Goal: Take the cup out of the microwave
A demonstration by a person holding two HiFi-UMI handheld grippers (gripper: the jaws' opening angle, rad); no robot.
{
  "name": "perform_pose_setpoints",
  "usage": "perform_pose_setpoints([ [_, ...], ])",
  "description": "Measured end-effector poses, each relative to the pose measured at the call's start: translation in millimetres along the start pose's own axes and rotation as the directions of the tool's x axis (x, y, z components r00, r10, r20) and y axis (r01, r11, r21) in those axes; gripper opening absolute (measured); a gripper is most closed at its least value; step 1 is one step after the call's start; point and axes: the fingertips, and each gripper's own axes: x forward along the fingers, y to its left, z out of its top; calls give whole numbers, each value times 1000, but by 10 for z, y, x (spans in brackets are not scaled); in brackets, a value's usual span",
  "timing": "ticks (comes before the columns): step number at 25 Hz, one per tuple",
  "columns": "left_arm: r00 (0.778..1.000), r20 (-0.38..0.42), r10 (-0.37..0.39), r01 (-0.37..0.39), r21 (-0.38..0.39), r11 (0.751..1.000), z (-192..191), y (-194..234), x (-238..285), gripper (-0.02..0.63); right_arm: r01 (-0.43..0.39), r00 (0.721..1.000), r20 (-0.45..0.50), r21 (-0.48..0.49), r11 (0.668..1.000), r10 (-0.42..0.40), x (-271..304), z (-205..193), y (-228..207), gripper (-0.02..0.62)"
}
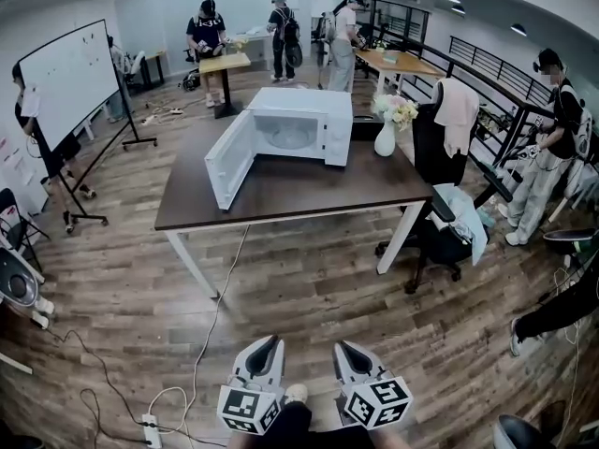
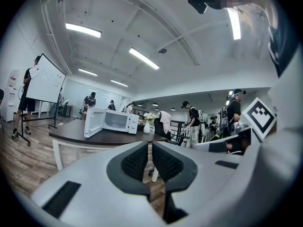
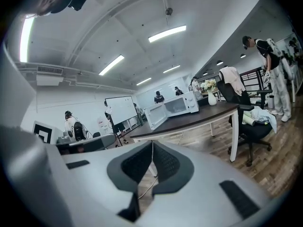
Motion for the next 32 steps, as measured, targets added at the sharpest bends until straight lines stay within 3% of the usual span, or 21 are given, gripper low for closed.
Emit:
perform_pose_setpoints([
  [14, 998, 20, -64, 64, 1, 998, 208, 644, 543, 7, 56, 998, 11, 16, 998, -56, 761, 196, -72, -5],
  [21, 999, 13, -50, 50, -4, 999, 243, 788, 665, 11, 54, 999, -11, 17, 998, -53, 960, 248, -92, -5],
  [26, 1000, 10, -29, 29, 4, 1000, 261, 914, 866, 130, 33, 999, -14, 23, 999, -32, 1213, 328, -200, -5],
  [32, 1000, -10, 15, -15, 7, 1000, 306, 1151, 1250, 217, 7, 1000, -22, 22, 1000, -7, 1584, 534, -390, -5],
])
